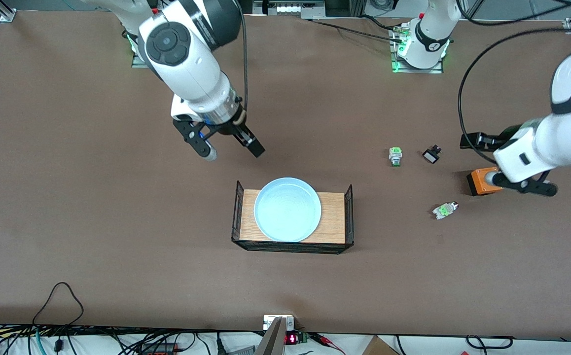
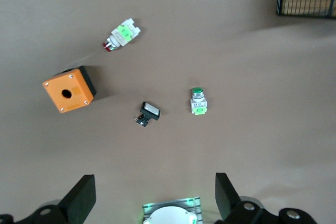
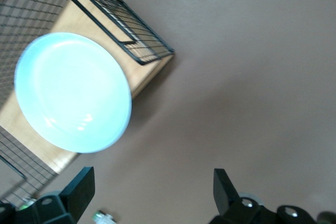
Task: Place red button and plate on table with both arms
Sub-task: 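Lower the right gripper to the plate rim while the left gripper withdraws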
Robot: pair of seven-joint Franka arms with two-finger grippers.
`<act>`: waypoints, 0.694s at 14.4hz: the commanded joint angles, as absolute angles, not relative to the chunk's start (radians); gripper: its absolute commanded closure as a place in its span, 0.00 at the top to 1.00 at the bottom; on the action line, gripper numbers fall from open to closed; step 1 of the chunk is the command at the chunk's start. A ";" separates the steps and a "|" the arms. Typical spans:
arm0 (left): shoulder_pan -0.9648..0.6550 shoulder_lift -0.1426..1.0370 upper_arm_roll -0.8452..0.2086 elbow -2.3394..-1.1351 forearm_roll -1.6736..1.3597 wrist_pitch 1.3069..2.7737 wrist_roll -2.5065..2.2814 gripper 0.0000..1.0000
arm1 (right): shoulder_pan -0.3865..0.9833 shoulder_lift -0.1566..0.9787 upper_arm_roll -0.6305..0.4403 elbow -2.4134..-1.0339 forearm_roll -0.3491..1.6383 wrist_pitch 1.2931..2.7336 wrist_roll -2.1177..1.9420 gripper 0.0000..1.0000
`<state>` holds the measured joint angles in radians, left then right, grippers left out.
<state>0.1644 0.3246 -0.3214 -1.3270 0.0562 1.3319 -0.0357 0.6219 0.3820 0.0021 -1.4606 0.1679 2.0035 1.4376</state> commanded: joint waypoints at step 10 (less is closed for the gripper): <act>-0.035 0.005 -0.015 -1.681 0.038 1.647 -0.069 1.00 | 0.647 0.595 -0.012 -1.411 0.183 2.304 1.485 1.00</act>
<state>-0.0165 0.0223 -0.0295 -1.6655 0.0561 1.6268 -0.0712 0.6359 0.5531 -0.0031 -1.4425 0.1679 2.2773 1.4697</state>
